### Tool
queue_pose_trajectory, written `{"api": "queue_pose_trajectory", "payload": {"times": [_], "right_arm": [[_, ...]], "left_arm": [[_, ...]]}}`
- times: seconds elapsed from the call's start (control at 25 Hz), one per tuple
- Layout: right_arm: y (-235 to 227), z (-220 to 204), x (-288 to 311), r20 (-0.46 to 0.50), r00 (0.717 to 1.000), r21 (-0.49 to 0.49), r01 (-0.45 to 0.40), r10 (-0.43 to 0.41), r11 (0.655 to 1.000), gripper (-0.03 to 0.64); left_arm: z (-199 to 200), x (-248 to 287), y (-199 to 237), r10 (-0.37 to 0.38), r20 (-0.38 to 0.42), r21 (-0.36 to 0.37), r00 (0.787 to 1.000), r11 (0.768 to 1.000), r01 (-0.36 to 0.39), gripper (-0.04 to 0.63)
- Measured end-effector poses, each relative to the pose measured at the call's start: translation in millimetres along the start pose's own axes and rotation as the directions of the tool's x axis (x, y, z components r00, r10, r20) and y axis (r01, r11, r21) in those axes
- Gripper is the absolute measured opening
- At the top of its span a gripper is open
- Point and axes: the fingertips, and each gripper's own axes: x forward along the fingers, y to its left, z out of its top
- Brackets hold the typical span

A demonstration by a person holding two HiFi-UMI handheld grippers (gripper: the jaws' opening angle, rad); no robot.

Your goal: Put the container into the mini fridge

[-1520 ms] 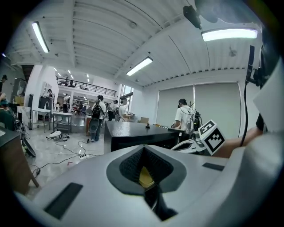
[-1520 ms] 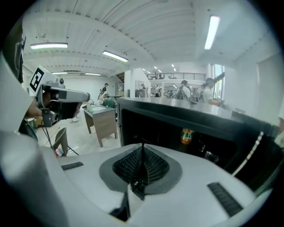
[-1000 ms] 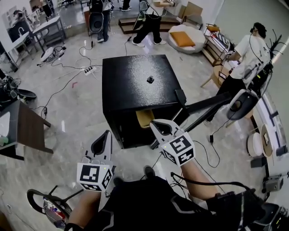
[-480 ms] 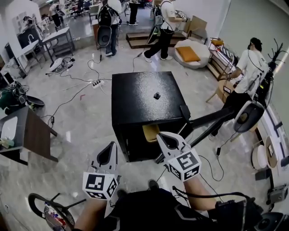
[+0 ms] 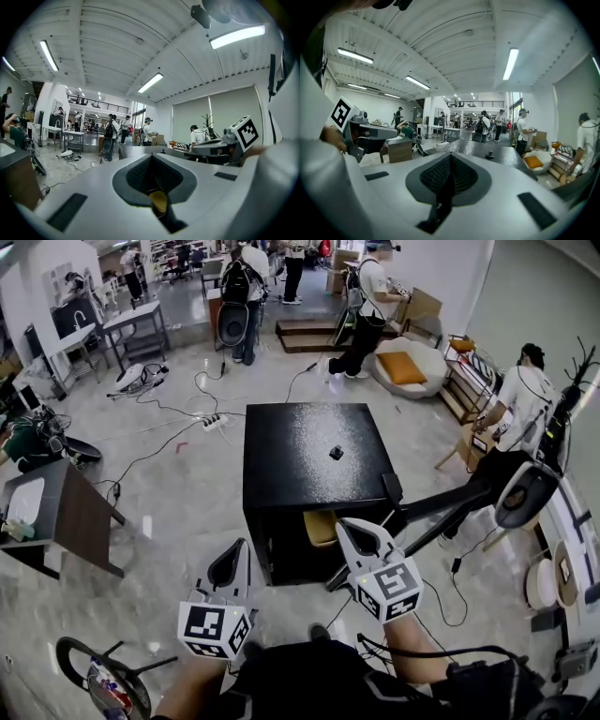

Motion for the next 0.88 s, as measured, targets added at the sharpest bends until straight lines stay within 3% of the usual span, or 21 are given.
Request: {"api": "queue_pose_trajectory", "payload": {"times": [0.88], "right_arm": [[4.8, 2.8, 4.7, 0.022, 1.000, 0.006, -0.005, 0.005, 1.000, 0.015]], "left_arm": [[-3.9, -10.6, 7.4, 0.019, 0.005, -0.010, 1.000, 1.000, -0.019, 0.008]]}}
